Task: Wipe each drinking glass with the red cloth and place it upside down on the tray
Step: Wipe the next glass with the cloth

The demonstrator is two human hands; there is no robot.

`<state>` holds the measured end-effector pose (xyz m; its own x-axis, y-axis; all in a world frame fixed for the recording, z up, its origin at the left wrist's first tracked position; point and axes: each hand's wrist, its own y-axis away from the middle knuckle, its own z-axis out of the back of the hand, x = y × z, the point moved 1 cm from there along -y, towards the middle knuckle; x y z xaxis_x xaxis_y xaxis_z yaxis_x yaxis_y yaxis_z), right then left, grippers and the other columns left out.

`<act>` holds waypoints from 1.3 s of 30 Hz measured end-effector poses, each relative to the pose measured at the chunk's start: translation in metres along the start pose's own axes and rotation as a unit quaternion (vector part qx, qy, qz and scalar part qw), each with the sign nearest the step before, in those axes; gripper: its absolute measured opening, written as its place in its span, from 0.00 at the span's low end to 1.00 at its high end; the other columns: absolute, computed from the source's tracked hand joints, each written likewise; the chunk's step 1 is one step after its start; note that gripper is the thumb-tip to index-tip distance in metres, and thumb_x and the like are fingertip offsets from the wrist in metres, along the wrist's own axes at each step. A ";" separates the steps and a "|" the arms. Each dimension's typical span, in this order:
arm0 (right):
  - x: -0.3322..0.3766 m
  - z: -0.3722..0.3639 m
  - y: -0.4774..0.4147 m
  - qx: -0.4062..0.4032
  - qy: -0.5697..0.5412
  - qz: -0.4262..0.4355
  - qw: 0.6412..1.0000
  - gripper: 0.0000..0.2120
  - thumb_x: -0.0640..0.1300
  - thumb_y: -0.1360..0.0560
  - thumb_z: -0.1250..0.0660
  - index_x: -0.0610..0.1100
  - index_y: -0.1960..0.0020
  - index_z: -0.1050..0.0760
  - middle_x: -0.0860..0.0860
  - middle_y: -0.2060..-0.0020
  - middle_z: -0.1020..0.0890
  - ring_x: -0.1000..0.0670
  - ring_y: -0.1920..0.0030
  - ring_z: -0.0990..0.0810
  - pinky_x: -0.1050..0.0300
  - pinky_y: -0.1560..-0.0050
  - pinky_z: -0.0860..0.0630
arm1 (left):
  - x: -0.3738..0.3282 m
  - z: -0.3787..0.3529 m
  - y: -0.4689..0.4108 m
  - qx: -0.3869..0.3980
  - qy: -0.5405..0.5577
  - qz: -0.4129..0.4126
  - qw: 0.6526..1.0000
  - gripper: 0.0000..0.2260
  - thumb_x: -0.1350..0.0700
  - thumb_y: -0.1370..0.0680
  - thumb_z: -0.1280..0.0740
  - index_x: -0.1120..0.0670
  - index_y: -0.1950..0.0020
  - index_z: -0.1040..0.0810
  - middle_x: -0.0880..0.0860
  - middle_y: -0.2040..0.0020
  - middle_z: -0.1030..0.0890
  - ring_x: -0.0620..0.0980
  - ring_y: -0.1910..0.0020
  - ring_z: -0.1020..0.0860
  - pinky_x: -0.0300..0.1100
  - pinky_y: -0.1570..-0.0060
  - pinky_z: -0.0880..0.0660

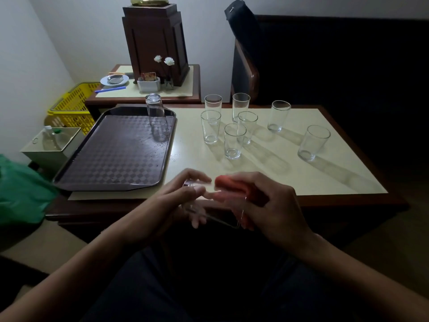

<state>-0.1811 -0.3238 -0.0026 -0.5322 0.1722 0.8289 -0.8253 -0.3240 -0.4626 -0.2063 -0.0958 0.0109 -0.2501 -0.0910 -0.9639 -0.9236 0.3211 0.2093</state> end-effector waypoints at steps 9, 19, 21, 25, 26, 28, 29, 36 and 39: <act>0.010 0.003 -0.001 0.047 0.198 0.348 0.915 0.09 0.34 0.19 0.29 0.34 0.40 0.15 0.42 0.37 0.15 0.44 0.35 0.16 0.49 0.34 0.20 | 0.009 0.000 -0.006 -0.002 -0.033 0.094 0.995 0.29 0.34 0.22 0.35 0.62 0.44 0.25 0.63 0.63 0.21 0.52 0.78 0.25 0.35 0.81 0.36; 0.007 0.003 0.000 0.025 0.162 0.267 0.950 0.12 0.32 0.20 0.27 0.36 0.38 0.16 0.44 0.37 0.14 0.46 0.35 0.15 0.51 0.36 0.19 | 0.005 0.001 -0.004 -0.013 -0.005 0.018 1.000 0.20 0.47 0.19 0.33 0.63 0.38 0.27 0.73 0.54 0.23 0.56 0.72 0.23 0.39 0.76 0.29; 0.008 0.002 -0.002 0.060 0.198 0.339 0.918 0.10 0.31 0.19 0.30 0.33 0.39 0.16 0.41 0.36 0.15 0.44 0.33 0.17 0.48 0.32 0.21 | 0.008 -0.002 -0.006 -0.021 -0.035 0.057 0.998 0.28 0.36 0.20 0.37 0.63 0.43 0.25 0.64 0.62 0.21 0.53 0.77 0.26 0.37 0.80 0.35; -0.002 -0.002 0.000 0.040 0.020 0.038 0.998 0.16 0.36 0.23 0.23 0.45 0.36 0.16 0.51 0.40 0.12 0.49 0.48 0.11 0.47 0.49 0.15 | 0.011 -0.002 -0.008 -0.016 0.060 0.003 0.998 0.28 0.45 0.25 0.31 0.66 0.36 0.29 0.73 0.46 0.23 0.59 0.68 0.22 0.41 0.73 0.26; -0.006 -0.002 -0.001 0.031 -0.044 -0.058 0.997 0.17 0.38 0.23 0.23 0.50 0.36 0.17 0.53 0.43 0.11 0.46 0.55 0.11 0.44 0.56 0.14 | 0.009 -0.001 -0.007 -0.011 0.074 -0.017 0.997 0.27 0.50 0.25 0.31 0.67 0.34 0.31 0.73 0.42 0.23 0.60 0.66 0.21 0.42 0.70 0.25; -0.004 0.000 -0.002 0.013 -0.071 -0.080 0.994 0.18 0.37 0.22 0.23 0.51 0.36 0.17 0.52 0.45 0.11 0.49 0.61 0.12 0.50 0.61 0.15 | 0.005 0.000 -0.006 0.008 0.069 -0.038 0.997 0.22 0.53 0.21 0.34 0.66 0.33 0.30 0.71 0.41 0.22 0.59 0.64 0.20 0.42 0.68 0.24; -0.001 0.001 -0.003 0.016 -0.032 -0.019 0.999 0.17 0.35 0.22 0.24 0.47 0.35 0.17 0.51 0.42 0.12 0.53 0.54 0.11 0.53 0.54 0.14 | 0.005 0.000 -0.006 0.008 0.062 -0.034 0.997 0.22 0.51 0.20 0.35 0.66 0.34 0.30 0.73 0.43 0.22 0.58 0.65 0.20 0.41 0.70 0.24; 0.004 -0.006 0.001 0.091 0.127 0.236 0.959 0.14 0.24 0.21 0.31 0.35 0.39 0.16 0.44 0.36 0.15 0.43 0.34 0.17 0.45 0.34 0.20 | 0.012 -0.004 -0.006 0.015 0.042 0.046 0.998 0.21 0.42 0.19 0.35 0.59 0.40 0.27 0.63 0.58 0.20 0.56 0.70 0.21 0.39 0.74 0.28; -0.003 -0.005 -0.001 0.039 -0.087 -0.054 0.994 0.16 0.31 0.20 0.28 0.44 0.35 0.18 0.54 0.45 0.11 0.46 0.61 0.14 0.55 0.63 0.17 | 0.007 0.002 -0.007 0.021 0.097 -0.012 0.995 0.23 0.52 0.23 0.31 0.58 0.31 0.29 0.66 0.44 0.20 0.61 0.63 0.19 0.44 0.67 0.22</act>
<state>-0.1794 -0.3196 -0.0060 -0.3946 0.0499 0.9175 -0.8552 -0.3851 -0.3469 -0.2010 -0.0967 0.0027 -0.2836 -0.2770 -0.9181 -0.9181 0.3547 0.1767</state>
